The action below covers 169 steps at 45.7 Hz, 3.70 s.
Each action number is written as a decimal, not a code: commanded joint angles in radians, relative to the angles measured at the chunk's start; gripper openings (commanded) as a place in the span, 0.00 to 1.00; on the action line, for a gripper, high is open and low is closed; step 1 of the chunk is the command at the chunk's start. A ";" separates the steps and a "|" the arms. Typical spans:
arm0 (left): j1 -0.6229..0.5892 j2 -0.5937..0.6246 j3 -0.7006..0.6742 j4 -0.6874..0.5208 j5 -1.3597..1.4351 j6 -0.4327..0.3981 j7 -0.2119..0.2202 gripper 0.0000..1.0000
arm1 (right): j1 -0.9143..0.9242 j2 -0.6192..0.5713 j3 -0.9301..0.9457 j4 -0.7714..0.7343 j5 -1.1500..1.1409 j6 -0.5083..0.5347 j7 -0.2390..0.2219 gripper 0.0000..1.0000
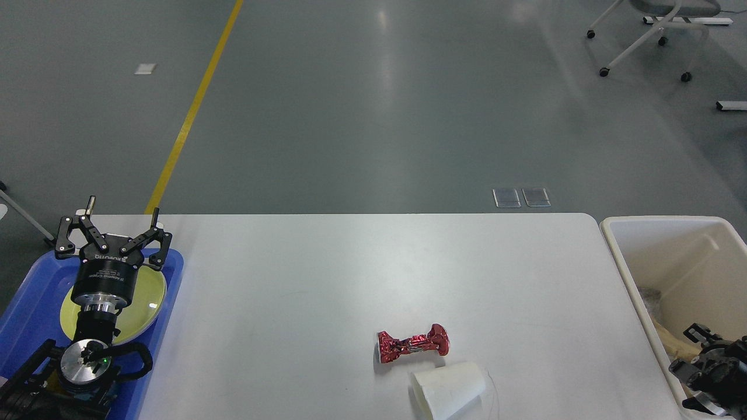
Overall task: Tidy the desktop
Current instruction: 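Open the right gripper inside the bin to release the paper, then raise the right gripper and move it over the white paper cup, then lower the right gripper onto the paper cup rim and grasp it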
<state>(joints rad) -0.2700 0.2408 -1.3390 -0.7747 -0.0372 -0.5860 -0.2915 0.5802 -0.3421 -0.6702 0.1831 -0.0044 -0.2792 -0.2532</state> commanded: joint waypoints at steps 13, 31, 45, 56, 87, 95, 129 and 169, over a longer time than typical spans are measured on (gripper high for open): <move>0.000 0.000 0.000 0.000 -0.001 0.000 0.000 0.96 | 0.084 -0.015 -0.003 0.027 -0.022 0.023 -0.008 1.00; 0.000 0.000 0.000 0.000 0.000 0.000 0.000 0.96 | 0.475 -0.195 -0.127 0.430 -0.295 0.237 -0.009 1.00; 0.000 0.000 0.000 0.000 -0.001 0.000 0.000 0.96 | 0.998 -0.104 -0.377 0.668 -0.313 0.748 -0.011 1.00; 0.000 0.000 0.000 0.000 -0.001 0.000 0.000 0.96 | 1.352 -0.046 -0.388 0.916 -0.230 1.104 -0.011 1.00; 0.000 0.000 0.000 0.000 -0.001 0.000 0.000 0.96 | 1.958 -0.020 -0.471 1.475 0.011 1.220 -0.018 1.00; 0.000 0.000 0.000 0.000 -0.001 0.000 0.000 0.96 | 1.949 -0.014 -0.506 1.474 0.058 1.177 -0.018 1.00; 0.000 0.000 0.000 0.000 -0.001 0.000 0.000 0.96 | 1.698 0.034 -0.523 1.524 0.912 0.591 -0.302 1.00; 0.000 0.000 0.000 0.000 -0.001 0.000 0.000 0.96 | 0.906 0.167 -0.009 1.227 0.781 0.152 -0.294 1.00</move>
<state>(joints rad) -0.2700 0.2410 -1.3392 -0.7747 -0.0378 -0.5860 -0.2915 1.5377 -0.1801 -0.6909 1.4517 0.7741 -0.1292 -0.5487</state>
